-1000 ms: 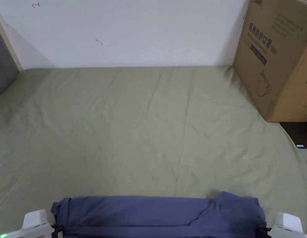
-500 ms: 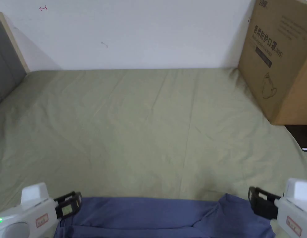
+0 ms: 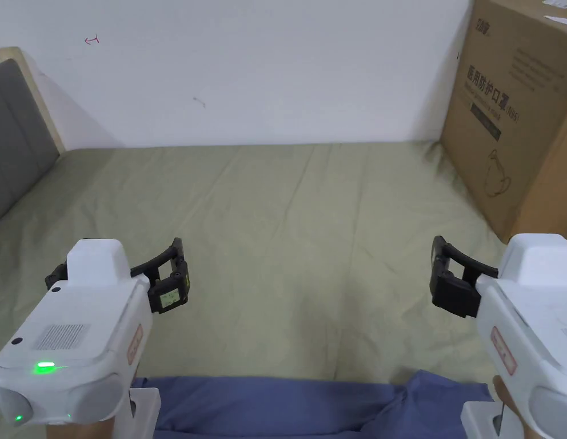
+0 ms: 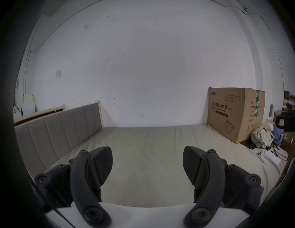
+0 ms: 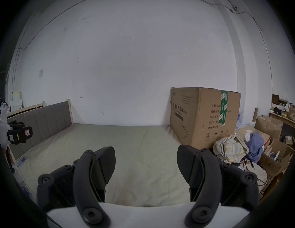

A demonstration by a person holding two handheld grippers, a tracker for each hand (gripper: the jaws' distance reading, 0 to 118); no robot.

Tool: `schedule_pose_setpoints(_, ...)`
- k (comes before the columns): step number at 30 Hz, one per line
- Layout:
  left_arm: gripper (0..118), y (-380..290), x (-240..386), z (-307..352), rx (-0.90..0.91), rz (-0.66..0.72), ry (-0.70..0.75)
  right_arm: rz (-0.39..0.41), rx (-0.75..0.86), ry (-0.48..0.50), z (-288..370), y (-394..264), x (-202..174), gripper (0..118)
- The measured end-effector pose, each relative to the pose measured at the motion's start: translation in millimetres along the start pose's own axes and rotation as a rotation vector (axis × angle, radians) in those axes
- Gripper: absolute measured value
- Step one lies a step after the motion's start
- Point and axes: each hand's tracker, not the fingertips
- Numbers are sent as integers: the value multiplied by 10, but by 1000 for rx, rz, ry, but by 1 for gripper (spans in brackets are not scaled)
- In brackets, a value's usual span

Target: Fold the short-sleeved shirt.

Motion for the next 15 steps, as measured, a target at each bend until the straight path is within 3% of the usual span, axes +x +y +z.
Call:
schedule_pose_setpoints(2,73,19,52,-12,-11,8,-3,11,15,-10,-13,1,-56,68)
schedule_pose_setpoints(4,68,13,72,-10,5,16,-7,24,29,-29,-3,-6,-97,63)
schedule_pose_setpoints(5,58,16,78,-8,9,21,-10,26,33,-32,-1,-13,-106,56)
schedule_pose_setpoints(6,42,16,78,-10,12,37,-12,27,36,-34,36,18,-187,43)
schedule_pose_setpoints(7,24,12,76,-10,15,48,-17,34,40,-36,40,12,-204,20)
schedule_pose_setpoints(8,13,11,68,-18,21,53,-39,50,48,-47,40,4,-218,2)
schedule_pose_setpoints(10,0,9,65,-15,21,56,-58,60,56,-34,25,3,-203,0)
schedule_pose_setpoints(15,0,7,36,-22,10,59,-82,67,57,-24,15,-1,-218,0)
